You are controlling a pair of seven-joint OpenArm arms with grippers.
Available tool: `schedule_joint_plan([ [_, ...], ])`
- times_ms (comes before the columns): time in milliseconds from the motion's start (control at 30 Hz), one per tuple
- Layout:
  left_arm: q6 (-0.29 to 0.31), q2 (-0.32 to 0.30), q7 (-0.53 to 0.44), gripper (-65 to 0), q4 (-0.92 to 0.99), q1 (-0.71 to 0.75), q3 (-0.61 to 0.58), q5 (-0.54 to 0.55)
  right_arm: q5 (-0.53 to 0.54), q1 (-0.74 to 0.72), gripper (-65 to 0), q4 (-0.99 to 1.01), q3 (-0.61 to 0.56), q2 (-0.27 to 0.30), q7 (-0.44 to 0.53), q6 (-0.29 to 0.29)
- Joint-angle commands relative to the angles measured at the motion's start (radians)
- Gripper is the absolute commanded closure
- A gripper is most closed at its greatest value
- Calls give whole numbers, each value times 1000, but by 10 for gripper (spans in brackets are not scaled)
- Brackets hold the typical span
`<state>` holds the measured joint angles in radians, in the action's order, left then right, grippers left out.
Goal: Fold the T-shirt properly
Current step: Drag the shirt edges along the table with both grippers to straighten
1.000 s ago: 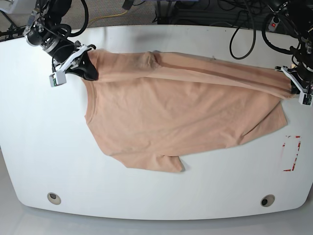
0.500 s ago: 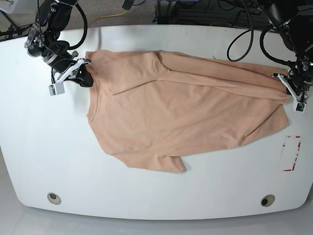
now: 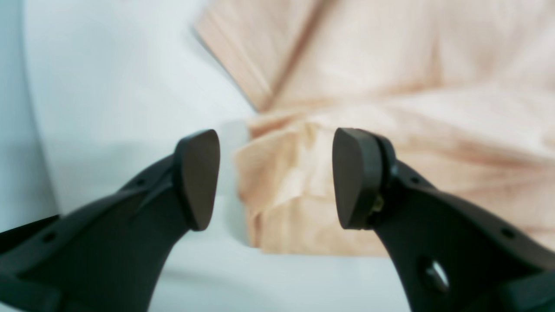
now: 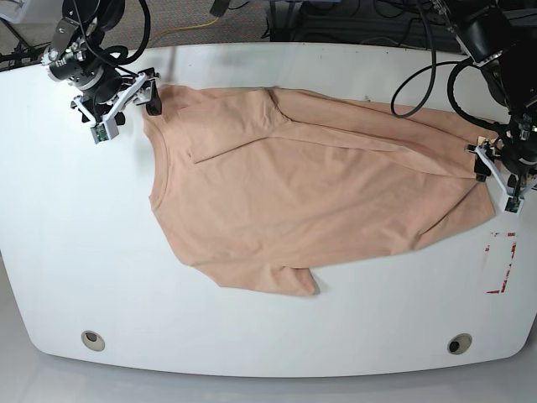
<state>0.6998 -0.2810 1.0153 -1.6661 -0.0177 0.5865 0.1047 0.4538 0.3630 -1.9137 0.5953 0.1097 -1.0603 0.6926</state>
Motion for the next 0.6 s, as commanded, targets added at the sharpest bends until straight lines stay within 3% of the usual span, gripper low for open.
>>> schedule_joint_plan([
  [0,-2,-48,-83,-386,-18,0,19,2,-30,-5,-466,-19,4,-11,22,6],
  [300,-2,-111,-355,-386,-1,201,22,0,-59,3,-466,-5,-1,-64,22,6],
  [567,-2,-110,-419,-385,134,238,48,-4,-65,-2,-465,75,-2,-81,22,6],
])
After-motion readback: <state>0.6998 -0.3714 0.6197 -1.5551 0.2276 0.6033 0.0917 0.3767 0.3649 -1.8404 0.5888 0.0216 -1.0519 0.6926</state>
